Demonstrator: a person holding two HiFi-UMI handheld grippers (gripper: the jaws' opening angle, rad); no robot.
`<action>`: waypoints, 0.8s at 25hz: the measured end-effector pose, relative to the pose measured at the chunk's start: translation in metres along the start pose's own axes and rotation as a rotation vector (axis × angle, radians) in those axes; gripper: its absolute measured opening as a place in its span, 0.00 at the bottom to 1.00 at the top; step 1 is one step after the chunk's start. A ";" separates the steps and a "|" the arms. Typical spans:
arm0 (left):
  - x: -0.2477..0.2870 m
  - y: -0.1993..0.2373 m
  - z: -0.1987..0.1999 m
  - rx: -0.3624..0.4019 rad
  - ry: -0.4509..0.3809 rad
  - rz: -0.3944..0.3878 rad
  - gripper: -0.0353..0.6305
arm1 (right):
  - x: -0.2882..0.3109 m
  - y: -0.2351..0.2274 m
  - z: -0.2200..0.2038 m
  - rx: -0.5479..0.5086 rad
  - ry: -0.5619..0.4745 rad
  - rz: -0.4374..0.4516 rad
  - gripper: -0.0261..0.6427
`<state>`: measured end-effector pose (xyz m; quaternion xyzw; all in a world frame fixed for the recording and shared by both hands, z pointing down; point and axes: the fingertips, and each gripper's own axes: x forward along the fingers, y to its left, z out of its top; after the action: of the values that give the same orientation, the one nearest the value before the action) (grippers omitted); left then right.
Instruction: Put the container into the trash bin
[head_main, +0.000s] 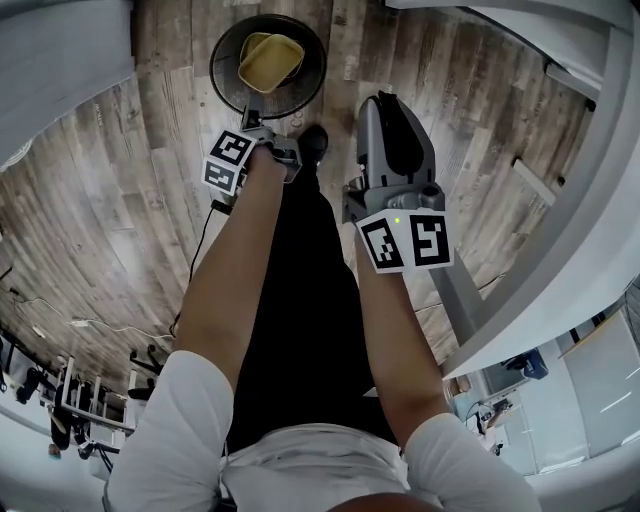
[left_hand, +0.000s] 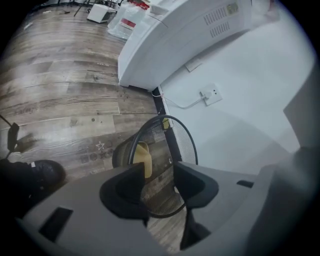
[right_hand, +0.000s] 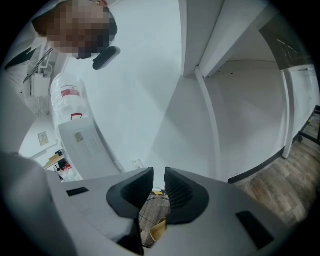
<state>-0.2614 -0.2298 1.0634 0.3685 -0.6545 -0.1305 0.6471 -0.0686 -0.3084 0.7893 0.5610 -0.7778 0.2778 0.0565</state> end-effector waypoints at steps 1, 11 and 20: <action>-0.004 0.001 -0.001 0.000 0.008 -0.006 0.34 | -0.001 0.002 -0.001 -0.001 0.001 0.001 0.17; -0.076 -0.055 0.002 0.330 0.135 -0.258 0.34 | -0.008 0.049 0.030 -0.049 -0.031 0.058 0.17; -0.204 -0.211 0.049 0.770 0.122 -0.598 0.31 | -0.058 0.129 0.136 -0.158 -0.153 0.123 0.16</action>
<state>-0.2636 -0.2582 0.7672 0.7598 -0.4817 -0.0373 0.4351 -0.1339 -0.2995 0.6045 0.5255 -0.8323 0.1749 0.0239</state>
